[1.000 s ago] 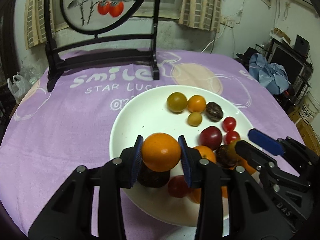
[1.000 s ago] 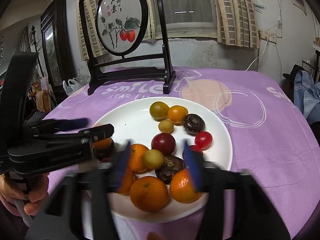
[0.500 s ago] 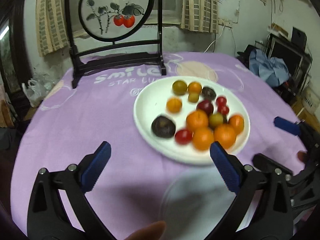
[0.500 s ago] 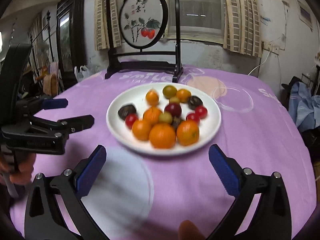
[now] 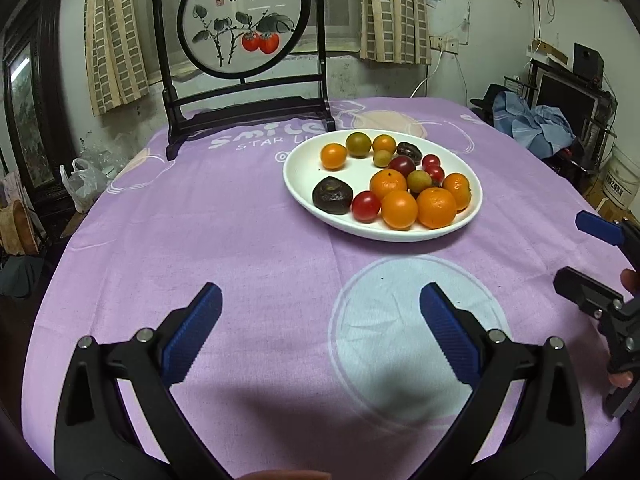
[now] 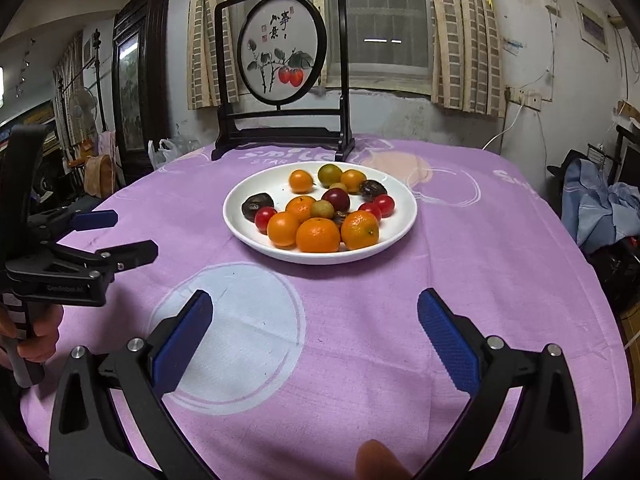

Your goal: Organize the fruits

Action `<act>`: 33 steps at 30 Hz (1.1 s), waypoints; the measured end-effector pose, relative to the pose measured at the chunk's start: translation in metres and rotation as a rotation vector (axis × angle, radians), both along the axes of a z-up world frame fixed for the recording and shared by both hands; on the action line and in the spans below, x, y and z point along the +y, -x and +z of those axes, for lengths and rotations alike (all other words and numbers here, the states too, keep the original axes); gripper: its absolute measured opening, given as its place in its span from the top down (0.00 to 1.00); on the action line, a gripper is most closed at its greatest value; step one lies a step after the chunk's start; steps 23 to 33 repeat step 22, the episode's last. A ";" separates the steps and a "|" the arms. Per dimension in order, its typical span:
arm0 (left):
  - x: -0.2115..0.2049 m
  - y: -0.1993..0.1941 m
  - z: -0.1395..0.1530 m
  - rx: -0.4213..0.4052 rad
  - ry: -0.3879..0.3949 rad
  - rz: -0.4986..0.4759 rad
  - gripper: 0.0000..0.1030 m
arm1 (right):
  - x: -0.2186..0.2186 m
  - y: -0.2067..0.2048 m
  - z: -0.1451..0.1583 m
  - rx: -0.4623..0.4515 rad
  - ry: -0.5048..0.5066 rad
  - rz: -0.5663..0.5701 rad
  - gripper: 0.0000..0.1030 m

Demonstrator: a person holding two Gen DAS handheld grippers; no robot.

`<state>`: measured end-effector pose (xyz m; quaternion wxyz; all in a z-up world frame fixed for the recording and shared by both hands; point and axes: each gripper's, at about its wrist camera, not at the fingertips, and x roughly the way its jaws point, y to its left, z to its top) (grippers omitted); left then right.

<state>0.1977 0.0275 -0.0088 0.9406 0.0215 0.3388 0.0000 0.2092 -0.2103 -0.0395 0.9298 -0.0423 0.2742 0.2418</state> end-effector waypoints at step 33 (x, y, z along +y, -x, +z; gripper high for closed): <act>0.005 0.007 0.001 -0.035 -0.026 0.037 0.02 | 0.003 -0.001 -0.006 0.020 0.026 -0.005 0.01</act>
